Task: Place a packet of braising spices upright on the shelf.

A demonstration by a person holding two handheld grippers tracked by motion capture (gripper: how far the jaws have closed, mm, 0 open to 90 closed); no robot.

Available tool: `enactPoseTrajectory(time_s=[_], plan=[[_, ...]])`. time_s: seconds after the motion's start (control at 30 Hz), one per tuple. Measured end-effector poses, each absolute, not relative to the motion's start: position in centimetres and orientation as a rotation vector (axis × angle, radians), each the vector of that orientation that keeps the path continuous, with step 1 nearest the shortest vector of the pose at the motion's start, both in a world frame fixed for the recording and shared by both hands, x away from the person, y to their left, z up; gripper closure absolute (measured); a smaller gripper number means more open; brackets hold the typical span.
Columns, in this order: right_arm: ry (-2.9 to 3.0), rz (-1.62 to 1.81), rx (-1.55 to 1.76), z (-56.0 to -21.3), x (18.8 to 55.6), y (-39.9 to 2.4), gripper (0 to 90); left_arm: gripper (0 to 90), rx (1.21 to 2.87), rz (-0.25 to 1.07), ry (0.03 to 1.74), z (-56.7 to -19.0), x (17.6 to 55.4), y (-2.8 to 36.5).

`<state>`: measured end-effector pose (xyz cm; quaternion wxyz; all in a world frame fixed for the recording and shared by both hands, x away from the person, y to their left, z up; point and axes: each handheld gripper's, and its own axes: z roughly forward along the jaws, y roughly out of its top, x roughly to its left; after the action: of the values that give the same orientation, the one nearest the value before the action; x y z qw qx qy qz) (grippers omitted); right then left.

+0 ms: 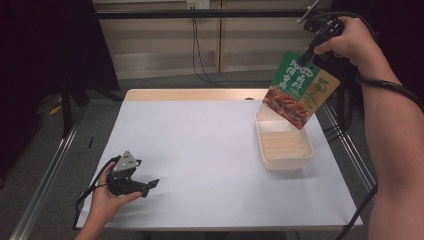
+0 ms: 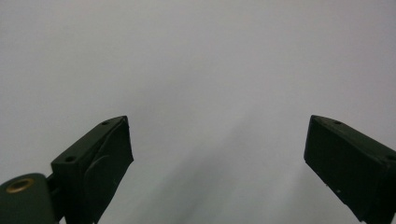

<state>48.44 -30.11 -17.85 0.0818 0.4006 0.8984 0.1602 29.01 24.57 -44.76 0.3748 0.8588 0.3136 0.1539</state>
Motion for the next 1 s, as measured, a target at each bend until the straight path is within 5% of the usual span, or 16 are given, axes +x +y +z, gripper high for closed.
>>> enactPoseTrajectory(time_s=[1.0], plan=[[2.796,0.441,1.143,-22.5,48.4,-28.5,90.0,7.6,2.197,0.406,0.793,-44.7,28.8,24.3]])
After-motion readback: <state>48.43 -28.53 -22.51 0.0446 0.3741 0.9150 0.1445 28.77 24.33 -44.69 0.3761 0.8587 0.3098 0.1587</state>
